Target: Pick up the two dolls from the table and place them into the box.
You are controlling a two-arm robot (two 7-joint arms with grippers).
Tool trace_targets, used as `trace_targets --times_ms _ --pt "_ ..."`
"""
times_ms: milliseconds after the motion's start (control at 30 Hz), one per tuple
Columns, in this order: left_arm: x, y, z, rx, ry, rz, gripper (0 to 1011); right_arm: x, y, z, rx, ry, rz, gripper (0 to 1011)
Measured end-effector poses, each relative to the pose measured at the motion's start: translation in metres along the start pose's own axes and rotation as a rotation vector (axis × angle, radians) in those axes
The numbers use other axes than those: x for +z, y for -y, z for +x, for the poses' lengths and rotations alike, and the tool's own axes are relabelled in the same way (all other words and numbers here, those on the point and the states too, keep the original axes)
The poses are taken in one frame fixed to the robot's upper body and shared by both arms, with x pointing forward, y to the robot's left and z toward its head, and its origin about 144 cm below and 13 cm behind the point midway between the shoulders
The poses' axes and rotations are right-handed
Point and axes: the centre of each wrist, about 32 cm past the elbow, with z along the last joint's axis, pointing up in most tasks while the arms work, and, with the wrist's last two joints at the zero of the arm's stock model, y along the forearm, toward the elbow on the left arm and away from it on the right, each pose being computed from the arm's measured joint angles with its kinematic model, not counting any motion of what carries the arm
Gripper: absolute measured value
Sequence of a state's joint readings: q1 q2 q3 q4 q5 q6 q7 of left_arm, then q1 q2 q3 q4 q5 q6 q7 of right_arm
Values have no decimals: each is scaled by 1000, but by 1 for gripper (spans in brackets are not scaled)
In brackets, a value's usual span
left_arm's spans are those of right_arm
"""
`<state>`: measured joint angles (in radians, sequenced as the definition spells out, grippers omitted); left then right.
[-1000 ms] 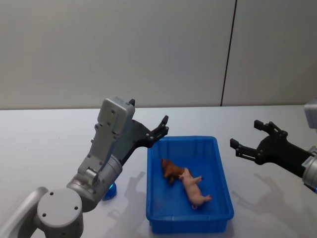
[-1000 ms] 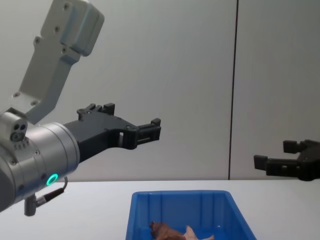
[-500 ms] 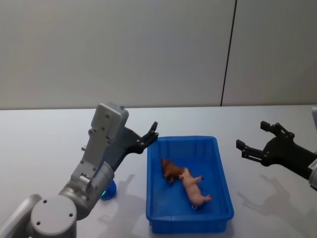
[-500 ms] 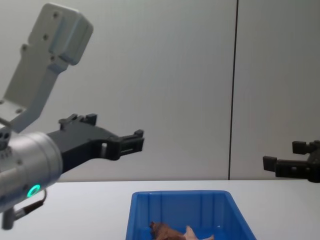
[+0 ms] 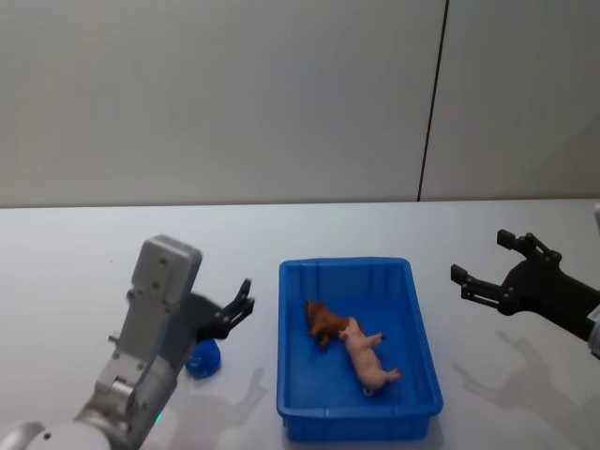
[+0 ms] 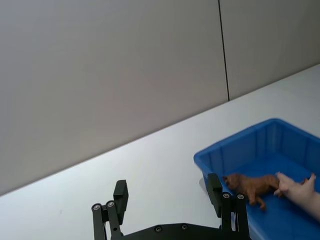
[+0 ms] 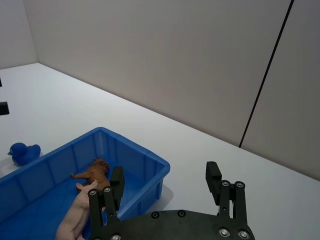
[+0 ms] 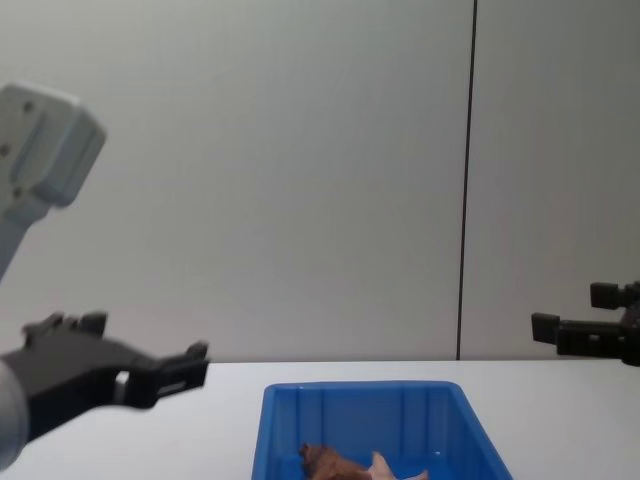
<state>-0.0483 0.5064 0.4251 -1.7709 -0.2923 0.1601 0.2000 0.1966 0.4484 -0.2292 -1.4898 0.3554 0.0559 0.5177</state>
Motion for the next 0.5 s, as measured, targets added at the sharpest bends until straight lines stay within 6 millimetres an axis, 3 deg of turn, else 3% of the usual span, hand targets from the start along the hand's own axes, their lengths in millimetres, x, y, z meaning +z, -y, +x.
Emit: trace_targets --times_ms 500 --pt "-33 -22 5 33 -71 94 1001 0 1 0 -2 0 0 1001"
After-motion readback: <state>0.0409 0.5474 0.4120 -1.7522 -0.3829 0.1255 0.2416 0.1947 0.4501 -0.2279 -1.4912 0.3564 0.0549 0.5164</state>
